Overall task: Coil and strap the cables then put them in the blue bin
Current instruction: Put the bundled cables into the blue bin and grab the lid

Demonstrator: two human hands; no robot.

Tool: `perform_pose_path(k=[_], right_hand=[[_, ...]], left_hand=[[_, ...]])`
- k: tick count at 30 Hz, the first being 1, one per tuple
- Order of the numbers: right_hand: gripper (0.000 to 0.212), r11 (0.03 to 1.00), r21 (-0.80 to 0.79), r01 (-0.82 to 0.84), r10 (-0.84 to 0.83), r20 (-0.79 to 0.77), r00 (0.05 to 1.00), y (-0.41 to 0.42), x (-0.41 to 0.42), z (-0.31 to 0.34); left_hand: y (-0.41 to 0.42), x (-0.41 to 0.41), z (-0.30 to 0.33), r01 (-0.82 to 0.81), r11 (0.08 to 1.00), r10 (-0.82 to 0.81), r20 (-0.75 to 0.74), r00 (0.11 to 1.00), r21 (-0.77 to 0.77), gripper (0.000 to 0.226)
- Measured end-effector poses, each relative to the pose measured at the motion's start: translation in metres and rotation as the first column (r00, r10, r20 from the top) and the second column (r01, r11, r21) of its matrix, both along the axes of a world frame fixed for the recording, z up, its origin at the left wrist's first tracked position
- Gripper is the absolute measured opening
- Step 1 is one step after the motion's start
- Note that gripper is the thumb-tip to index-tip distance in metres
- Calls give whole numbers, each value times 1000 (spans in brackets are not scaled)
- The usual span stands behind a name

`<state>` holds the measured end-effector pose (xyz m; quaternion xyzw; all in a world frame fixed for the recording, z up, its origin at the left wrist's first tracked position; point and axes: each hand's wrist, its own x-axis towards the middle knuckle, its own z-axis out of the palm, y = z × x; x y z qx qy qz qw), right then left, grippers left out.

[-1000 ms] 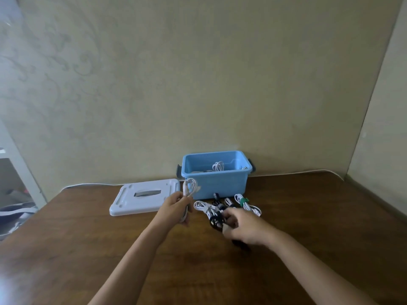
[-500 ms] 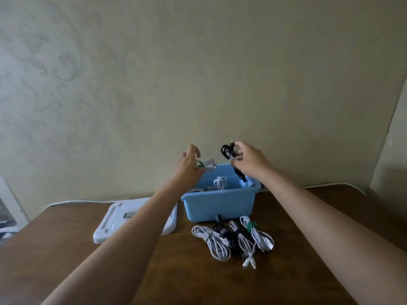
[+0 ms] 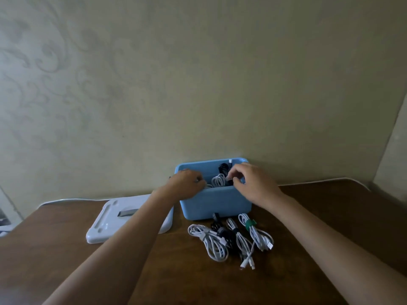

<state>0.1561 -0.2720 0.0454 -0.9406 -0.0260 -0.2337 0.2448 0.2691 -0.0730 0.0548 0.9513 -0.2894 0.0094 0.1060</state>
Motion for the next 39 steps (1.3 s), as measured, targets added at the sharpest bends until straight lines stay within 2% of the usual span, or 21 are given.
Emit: perform_pose_path(k=[2,5,7,11,12,14,16,20,25,29,32,35,37,39], right_hand=[[12,1000,-25,9,-7,62,998,5,-27,-5],[9,996,-75,54,-54,0,999,7,-54,-21],[8,988,-116,104,-117,-114,987,10,-66,-33],[47,971,-190,142,-217,-463,859,17,-78,-45],[52,976,-171,132,-203,-517,831,20,-81,-46],[52,987,-101,129,-163,-552,818,24,-89,-46],[46,986,-71,150,-165,-521,838,26,-96,-48],[32,985,-4,170,-153,-461,874,30,-109,-48],[25,963,207,171,-85,-372,925,34,-119,-39],[30,881,432,190,-12,-382,924,42,-121,-28],[28,804,563,191,55,-391,919,48,-121,-22],[25,756,638,149,112,-350,930,53,-118,-14],[26,732,672,109,123,-288,950,54,-112,-4],[23,725,685,74,104,-215,971,54,-99,11]], left_hand=[[7,-9,-3,-6,999,7,45,999,-35,29],[14,-26,-3,-22,998,25,69,997,-51,33],[16,-37,-3,-37,996,44,78,996,-84,35],[23,-66,-10,6,968,47,205,978,-249,29],[24,-76,-12,45,957,23,229,973,-287,27],[26,-97,-19,130,945,-76,185,980,-301,27],[28,-114,-31,159,965,-147,75,986,-209,37],[40,-126,-64,150,987,-153,-47,987,-61,58],[49,-124,-85,84,996,-81,104,991,-29,56],[55,-127,-87,80,997,-82,251,965,18,46],[63,-126,-88,139,990,-139,272,952,19,33],[71,-126,-80,141,984,-111,251,962,-104,23],[74,-125,-63,82,951,-26,186,982,-300,19],[73,-118,-39,-4,862,40,61,997,-506,20]])
